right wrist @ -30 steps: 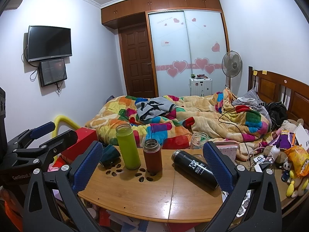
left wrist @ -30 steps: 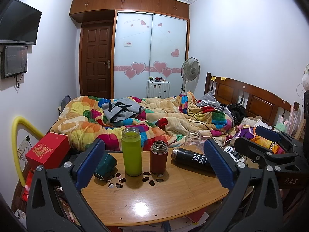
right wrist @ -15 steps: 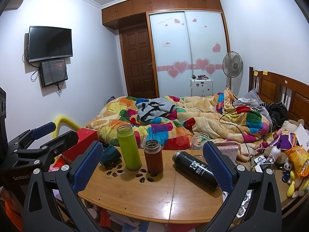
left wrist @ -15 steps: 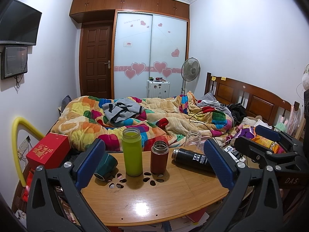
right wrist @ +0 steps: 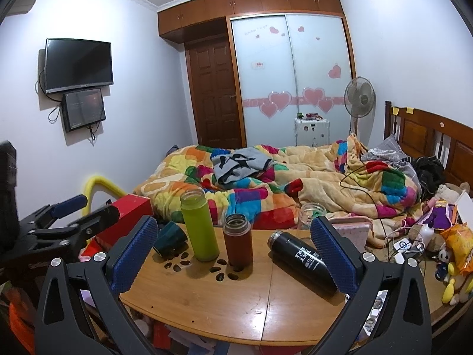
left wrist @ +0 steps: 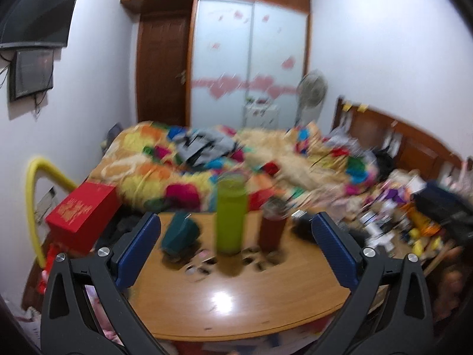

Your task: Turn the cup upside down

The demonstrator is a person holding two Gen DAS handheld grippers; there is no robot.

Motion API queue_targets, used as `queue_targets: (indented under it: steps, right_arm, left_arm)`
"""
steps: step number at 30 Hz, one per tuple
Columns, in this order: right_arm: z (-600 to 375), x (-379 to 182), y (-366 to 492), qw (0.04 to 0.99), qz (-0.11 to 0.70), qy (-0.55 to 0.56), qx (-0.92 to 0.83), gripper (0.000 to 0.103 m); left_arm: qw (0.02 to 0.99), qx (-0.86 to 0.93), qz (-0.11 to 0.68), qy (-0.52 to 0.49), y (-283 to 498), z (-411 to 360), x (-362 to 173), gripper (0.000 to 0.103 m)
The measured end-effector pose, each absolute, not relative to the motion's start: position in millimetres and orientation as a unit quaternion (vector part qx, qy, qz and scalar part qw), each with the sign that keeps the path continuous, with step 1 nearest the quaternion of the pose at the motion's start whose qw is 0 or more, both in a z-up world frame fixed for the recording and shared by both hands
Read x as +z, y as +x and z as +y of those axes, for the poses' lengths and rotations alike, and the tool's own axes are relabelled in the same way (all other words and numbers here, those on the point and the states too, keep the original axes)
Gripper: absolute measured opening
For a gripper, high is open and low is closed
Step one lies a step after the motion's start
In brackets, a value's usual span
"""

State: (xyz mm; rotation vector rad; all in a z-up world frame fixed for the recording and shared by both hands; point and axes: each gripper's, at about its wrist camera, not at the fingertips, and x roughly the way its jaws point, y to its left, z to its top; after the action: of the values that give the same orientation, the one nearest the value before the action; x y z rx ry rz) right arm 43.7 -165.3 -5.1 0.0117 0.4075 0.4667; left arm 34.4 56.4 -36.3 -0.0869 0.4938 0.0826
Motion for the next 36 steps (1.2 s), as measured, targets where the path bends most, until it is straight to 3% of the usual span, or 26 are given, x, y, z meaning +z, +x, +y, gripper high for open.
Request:
queue_targets:
  steps: [8,17,21,25,36]
  right_arm:
    - [-156.6,-41.4,69.2,0.941,0.249,0.000,0.228,0.103]
    - [-143.4,-90.5,100.8,0.922,0.317,-0.005,0.224,0.103]
    - [-138.7,-114.7,112.9,0.909,0.351,0.001,0.226,0.103]
    - [-131.4,-130.2,119.4,0.896,0.378,-0.001,0.233,0.103]
    - [-127.4,-143.6,119.3,0.892,0.388,-0.010,0.232,0.103]
  left_arm:
    - [0.922,0.086,0.374,-0.048,116.2,124.2,-131.9,0.103]
    - [0.905,0.099,0.411,-0.036,183.3,155.8,-197.7,0.103]
    - [0.896,0.079,0.435,-0.050,205.6,159.4,-214.0,0.084]
    - [0.889,0.077,0.448,-0.059,213.6,157.8,-224.9,0.072]
    - [0.895,0.076,0.438,-0.030,167.6,120.4,-223.0,0.070]
